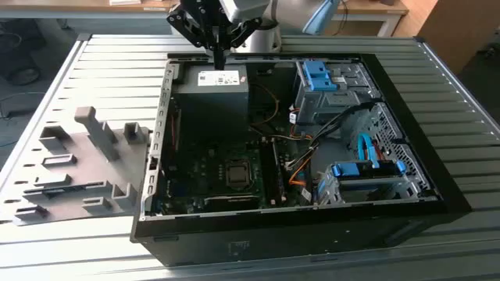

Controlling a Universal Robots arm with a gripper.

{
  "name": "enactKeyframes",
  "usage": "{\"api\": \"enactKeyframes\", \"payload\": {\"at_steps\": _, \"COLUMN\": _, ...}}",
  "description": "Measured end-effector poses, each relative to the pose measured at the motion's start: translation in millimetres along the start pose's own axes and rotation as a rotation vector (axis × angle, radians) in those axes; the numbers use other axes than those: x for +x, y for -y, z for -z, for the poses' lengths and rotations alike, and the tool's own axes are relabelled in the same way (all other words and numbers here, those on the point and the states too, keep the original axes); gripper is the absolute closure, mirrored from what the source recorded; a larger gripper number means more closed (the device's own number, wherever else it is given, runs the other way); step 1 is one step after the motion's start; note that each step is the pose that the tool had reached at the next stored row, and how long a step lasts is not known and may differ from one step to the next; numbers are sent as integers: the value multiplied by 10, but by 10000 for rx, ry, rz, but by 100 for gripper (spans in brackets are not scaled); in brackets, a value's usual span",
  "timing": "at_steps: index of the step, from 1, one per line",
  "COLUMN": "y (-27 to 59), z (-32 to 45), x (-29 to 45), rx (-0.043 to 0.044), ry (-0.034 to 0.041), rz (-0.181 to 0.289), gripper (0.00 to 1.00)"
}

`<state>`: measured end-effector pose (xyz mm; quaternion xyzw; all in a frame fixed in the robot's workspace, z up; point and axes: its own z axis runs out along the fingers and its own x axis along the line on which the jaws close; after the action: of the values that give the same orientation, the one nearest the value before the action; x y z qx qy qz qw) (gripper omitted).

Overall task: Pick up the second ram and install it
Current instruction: 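Reach for the second ram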

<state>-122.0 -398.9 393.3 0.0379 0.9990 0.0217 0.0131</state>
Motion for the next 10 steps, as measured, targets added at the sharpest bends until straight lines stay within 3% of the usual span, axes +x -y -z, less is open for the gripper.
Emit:
{"api": "enactKeyframes", "payload": {"at_steps": 7, "y": 0, "z": 0, "x": 3, "rx": 0, "ry": 0, "rz": 0, "gripper": 89}}
{"api": "enactKeyframes", "payload": {"at_steps": 10, "y": 7, "z": 3, "x": 88, "rx": -1, "ry": 4, "rz": 2, "gripper": 89}}
